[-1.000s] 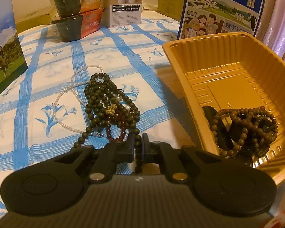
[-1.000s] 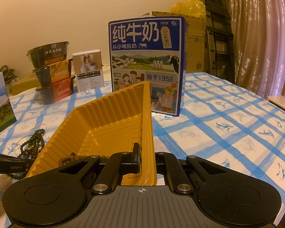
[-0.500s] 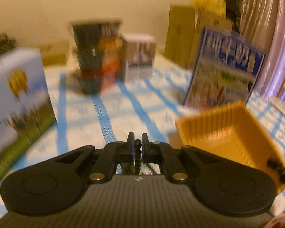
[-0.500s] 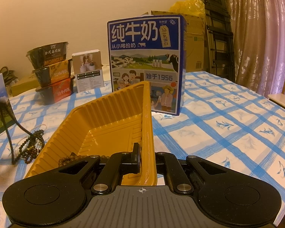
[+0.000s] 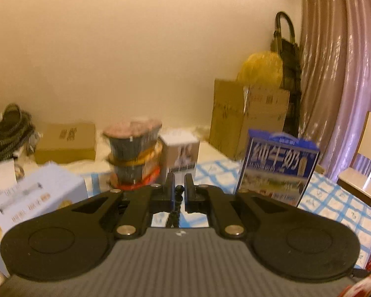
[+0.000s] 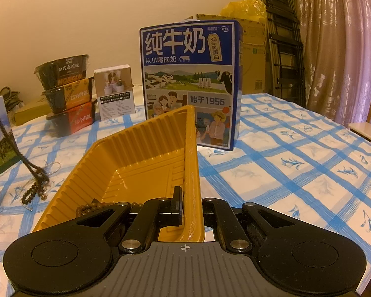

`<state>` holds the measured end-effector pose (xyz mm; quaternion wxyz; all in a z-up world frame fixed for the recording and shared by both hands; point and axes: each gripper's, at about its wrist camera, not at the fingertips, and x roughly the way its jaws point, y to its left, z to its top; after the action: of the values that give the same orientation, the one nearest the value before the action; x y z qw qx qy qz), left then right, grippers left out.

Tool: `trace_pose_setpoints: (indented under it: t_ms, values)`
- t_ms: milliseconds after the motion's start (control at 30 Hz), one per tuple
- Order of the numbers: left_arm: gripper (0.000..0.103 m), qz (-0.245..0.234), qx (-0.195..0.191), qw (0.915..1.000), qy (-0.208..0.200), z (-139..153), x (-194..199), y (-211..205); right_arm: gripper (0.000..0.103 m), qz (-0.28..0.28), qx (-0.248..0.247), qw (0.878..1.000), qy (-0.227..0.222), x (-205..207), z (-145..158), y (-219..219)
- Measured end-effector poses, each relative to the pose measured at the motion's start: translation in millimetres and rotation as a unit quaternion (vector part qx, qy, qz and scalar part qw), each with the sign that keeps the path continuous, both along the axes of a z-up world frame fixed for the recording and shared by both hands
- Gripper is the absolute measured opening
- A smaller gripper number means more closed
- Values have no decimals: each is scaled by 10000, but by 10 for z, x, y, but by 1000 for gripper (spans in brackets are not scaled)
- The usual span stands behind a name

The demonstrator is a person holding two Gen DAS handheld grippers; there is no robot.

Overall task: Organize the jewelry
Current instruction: 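Lift the long bead strand high off the table with the left gripper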

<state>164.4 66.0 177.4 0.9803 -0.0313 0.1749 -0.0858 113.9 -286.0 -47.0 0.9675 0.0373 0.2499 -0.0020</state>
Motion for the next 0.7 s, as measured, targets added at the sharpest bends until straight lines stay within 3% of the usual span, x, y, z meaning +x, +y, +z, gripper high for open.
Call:
trace_pose_setpoints:
  t_ms: [367,700]
  values:
    - [6,191,131,9984,-513,720,-263,61,6,0,8,10000,12,-3,7,-5]
    - [6,105,167,9968,-779,1006,-472,-22,6,13,-2,10000,12,-4,1,-17]
